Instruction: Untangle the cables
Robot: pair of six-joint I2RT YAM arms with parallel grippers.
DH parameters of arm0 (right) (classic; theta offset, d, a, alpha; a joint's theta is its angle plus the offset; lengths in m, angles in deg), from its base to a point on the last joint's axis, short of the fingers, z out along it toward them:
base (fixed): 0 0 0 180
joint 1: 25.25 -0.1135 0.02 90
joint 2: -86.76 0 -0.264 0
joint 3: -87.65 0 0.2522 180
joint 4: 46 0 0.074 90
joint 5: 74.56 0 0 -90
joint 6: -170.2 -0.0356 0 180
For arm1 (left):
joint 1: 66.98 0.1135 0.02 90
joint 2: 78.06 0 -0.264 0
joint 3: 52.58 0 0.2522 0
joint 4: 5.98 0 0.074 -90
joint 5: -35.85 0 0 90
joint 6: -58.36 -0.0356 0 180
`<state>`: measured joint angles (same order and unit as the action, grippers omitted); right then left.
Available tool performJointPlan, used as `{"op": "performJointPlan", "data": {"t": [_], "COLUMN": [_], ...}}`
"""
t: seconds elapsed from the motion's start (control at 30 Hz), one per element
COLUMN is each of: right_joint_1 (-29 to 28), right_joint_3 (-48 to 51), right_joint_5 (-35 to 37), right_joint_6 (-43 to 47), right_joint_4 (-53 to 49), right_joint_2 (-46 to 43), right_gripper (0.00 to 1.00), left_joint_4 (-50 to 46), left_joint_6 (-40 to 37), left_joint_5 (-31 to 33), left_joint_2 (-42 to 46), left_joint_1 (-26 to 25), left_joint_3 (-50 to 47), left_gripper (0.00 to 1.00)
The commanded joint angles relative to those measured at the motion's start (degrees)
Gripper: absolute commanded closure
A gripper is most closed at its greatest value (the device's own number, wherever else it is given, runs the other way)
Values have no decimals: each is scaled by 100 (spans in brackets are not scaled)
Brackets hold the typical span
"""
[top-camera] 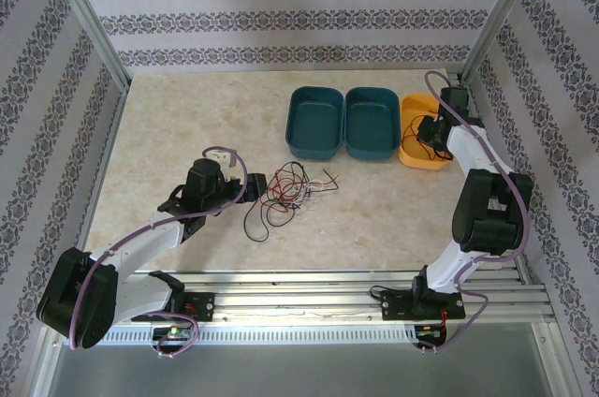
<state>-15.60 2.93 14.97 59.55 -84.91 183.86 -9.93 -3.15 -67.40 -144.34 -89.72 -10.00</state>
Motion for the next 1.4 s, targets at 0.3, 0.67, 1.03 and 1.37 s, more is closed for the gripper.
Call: {"op": "performJointPlan", "data": {"t": [0.3,0.67,1.03,1.37], "right_joint_1": [-95,-2040,-3862,-3979], "right_joint_3": [87,1266,2675,2592], "right_joint_5": [-214,77,380,214], "right_joint_6": [-87,-530,-2277,-2651], "right_joint_4": [-279,-471,649,1423], "right_joint_2": [-758,-2426,-2621,-1568], "right_gripper": [73,67,64,61], "left_joint_4": [-2,-57,682,751], "left_joint_6": [24,279,487,253], "left_joint_5": [-149,-634,-887,-536], "left_joint_2": [-154,-279,-1211,-1548], "left_joint_1": [55,43,-346,-665], "left_joint_3": [141,85,304,541], "left_gripper": [1,3,13,17]}}
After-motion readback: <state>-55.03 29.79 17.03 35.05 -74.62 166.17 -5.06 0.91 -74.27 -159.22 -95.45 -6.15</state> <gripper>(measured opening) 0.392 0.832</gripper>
